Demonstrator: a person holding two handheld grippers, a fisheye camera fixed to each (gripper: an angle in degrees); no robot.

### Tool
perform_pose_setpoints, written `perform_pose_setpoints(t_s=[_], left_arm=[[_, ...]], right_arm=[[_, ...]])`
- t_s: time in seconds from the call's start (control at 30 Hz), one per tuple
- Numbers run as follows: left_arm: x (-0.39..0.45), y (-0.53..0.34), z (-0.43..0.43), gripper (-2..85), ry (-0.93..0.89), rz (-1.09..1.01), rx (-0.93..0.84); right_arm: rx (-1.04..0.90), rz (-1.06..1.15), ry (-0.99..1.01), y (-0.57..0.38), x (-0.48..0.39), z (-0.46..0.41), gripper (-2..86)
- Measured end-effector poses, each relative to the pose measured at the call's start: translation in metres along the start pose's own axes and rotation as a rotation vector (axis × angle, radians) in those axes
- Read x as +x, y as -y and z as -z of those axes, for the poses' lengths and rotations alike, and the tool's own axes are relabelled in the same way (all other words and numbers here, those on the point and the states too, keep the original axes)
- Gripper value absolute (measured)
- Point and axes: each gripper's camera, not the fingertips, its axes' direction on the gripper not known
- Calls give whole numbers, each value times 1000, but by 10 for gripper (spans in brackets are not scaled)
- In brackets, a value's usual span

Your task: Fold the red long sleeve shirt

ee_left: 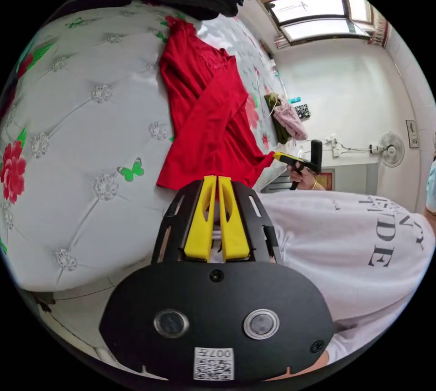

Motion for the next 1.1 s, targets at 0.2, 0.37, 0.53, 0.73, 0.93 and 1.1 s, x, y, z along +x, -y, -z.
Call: perform_pose_setpoints(t_s=[0.2, 0.37, 0.53, 0.73, 0.93, 1.1], left_arm=[[-45, 63, 48, 0, -93, 263, 331], [-45, 74, 60, 52, -8, 357, 455], [-13, 59, 27, 75, 162, 234, 248], [21, 58, -35, 75, 327, 107, 24], [38, 71, -42, 11, 403, 9, -102], [78, 32, 4, -3, 324, -94, -37]], right_arm=[[282, -168, 55, 77, 33, 45, 10], [211, -152, -62, 84, 28, 37, 25], [90, -55, -168, 47, 15, 19, 44], [-41, 132, -269, 61, -16, -17, 45], [-119, 285, -354, 64, -46, -2, 10], [-38, 362, -292, 4, -65, 64, 2]])
